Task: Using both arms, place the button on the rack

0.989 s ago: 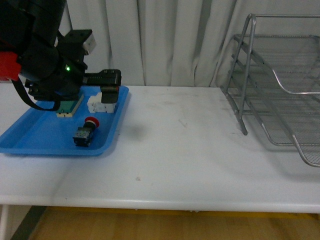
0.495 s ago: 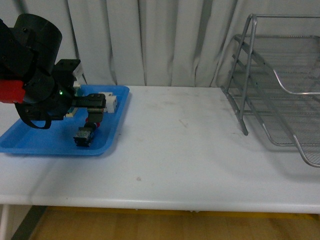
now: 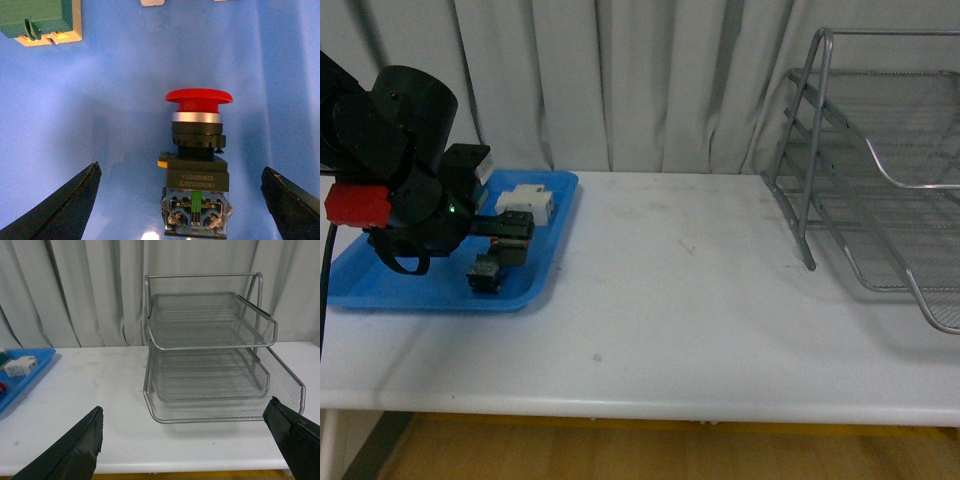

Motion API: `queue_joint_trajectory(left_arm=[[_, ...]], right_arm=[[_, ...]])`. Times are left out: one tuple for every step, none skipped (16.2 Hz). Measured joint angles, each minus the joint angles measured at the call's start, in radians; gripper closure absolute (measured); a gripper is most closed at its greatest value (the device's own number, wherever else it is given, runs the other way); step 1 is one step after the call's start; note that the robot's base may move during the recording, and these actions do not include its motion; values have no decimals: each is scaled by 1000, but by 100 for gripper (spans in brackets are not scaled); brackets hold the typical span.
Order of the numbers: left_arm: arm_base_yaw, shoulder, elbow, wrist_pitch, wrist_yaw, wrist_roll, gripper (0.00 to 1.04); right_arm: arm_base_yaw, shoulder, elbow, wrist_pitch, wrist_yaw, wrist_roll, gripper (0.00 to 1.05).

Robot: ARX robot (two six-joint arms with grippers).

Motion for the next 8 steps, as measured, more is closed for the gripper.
queue_joint_trajectory(left_arm=[[3, 14, 13, 0, -6, 2, 7], [4, 27, 21, -1, -10, 5, 7], [4, 38, 28, -1, -12, 5, 7], [4, 47, 31, -1, -11, 6, 7], [3, 51, 32, -1, -12, 8, 7], [2, 57, 35, -3, -12, 13, 7], [0, 64, 42, -5, -12, 20, 13], [-2, 69, 44, -4, -12, 24, 24]], right_arm=[[0, 0, 0, 0, 0, 0, 6], [0, 0, 0, 0, 0, 0, 6], [0, 0, 0, 0, 0, 0, 6], [0, 0, 0, 0, 0, 0, 6], [0, 0, 0, 0, 0, 0, 6], [0, 0, 0, 0, 0, 0, 6], [0, 0, 0, 0, 0, 0, 6], [0, 0, 0, 0, 0, 0, 6]])
